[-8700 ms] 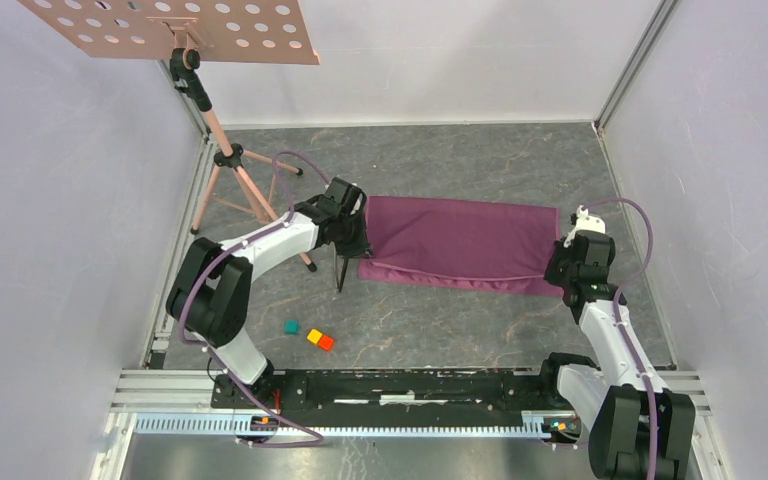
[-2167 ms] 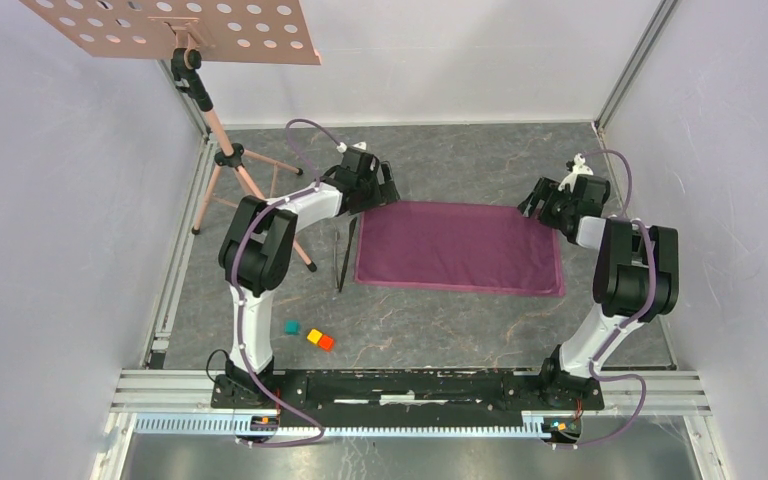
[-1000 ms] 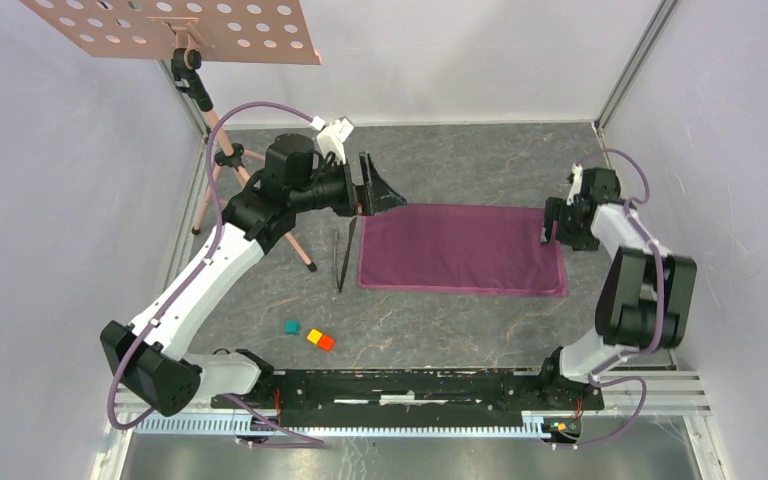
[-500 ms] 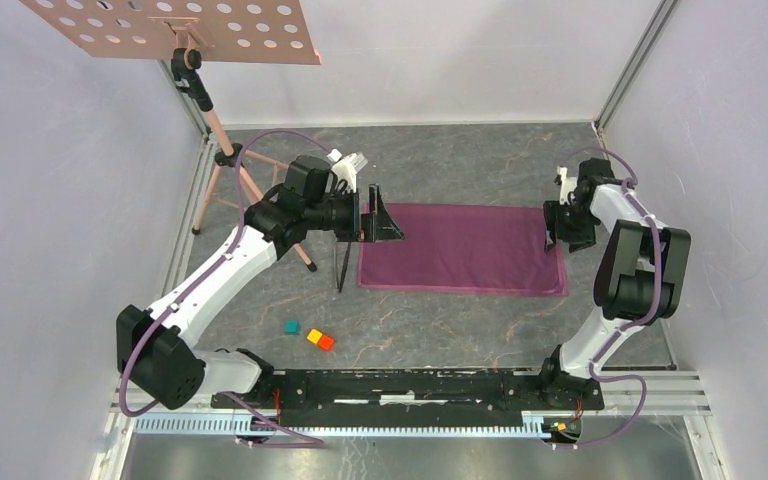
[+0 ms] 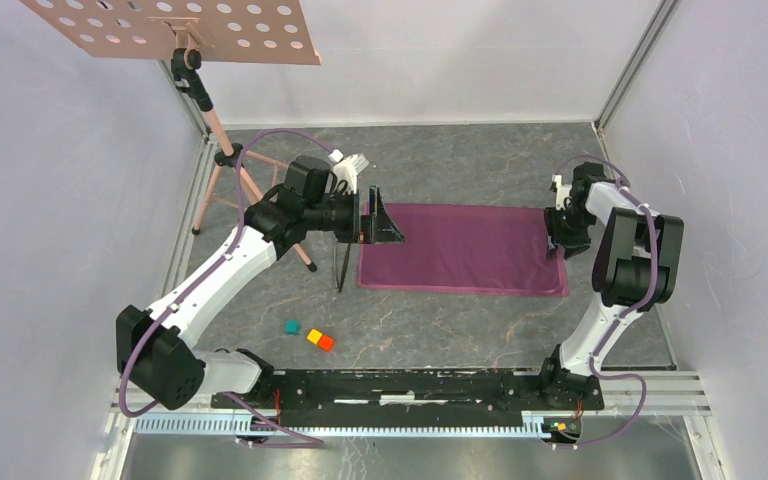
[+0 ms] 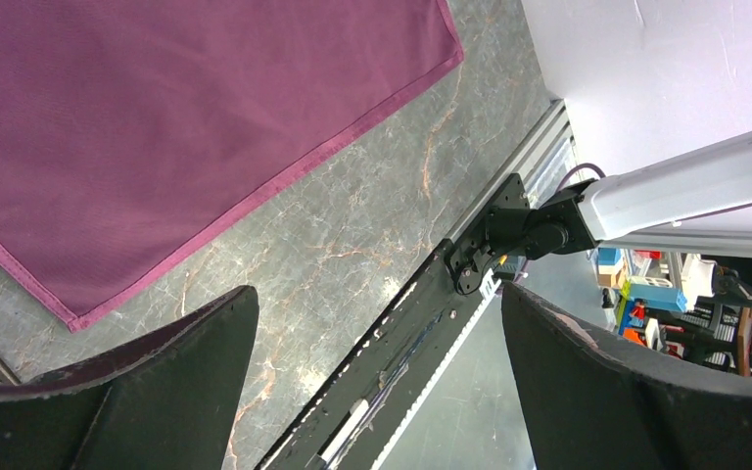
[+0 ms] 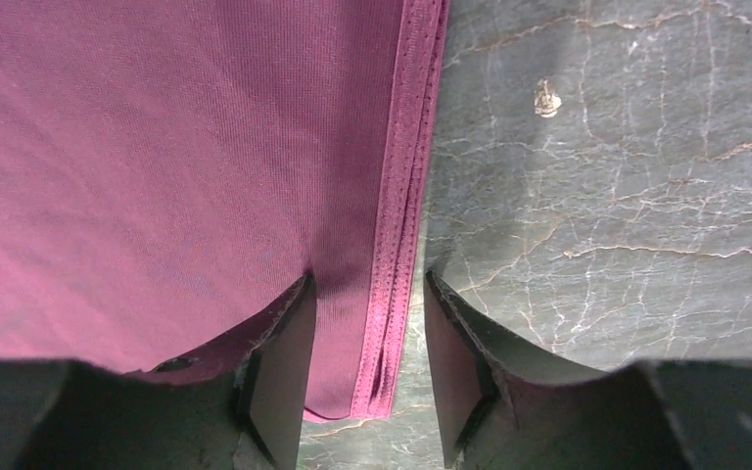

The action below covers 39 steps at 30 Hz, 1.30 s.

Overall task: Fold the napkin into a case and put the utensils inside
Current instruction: Pick up the rectangle-folded napkin from the center of the board, then fold the rectangle-folded napkin at the center of the board.

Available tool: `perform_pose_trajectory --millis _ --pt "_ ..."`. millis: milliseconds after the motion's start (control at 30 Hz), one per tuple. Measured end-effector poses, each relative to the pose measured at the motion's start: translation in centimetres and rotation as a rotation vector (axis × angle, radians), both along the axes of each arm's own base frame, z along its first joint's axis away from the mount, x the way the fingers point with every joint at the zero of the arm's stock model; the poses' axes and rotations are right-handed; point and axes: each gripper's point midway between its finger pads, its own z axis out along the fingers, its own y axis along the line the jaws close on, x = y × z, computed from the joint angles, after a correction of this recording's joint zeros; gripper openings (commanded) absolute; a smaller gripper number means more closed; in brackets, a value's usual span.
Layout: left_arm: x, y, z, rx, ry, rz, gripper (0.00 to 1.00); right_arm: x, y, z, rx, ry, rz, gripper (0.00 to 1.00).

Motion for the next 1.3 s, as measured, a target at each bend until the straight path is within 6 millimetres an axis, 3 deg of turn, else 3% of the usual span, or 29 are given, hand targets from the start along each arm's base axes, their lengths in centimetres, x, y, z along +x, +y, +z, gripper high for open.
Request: perform_pose_trajectory --millis 100,433,600,833,1033,1167,1300 --pt "0.0 0.0 0.0 0.000 0.000 0.001 1.00 0.1 -0.1 -0.1 -0.006 0.006 0.001 0.42" --pt "0.2 0.3 0.0 0.001 0.002 0.009 1.00 0.2 -0.4 -0.1 -0.035 0.016 0.010 0.00" --pt "0.3 0.3 0.0 0.001 0.003 0.011 1.00 0.1 -1.2 0.0 -0.102 0.021 0.016 0.00" --pt "0.2 0.3 0.0 0.000 0.003 0.008 1.00 -0.6 -4.4 0.7 -0.275 0.036 -0.019 0.00" --pt "0.1 0.3 -0.4 0.001 0.012 0.004 1.00 -0.5 -7.1 3.8 -0.442 -0.019 -0.070 0.00" --pt "0.1 0.3 -0.4 -0.001 0.011 0.003 1.00 0.2 -6.5 5.9 -0.474 -0.104 -0.065 0.00" --pt "0.0 0.2 -0.3 -0.005 0.010 -0.002 1.00 0.7 -2.8 6.6 -0.459 -0.157 0.027 0.00"
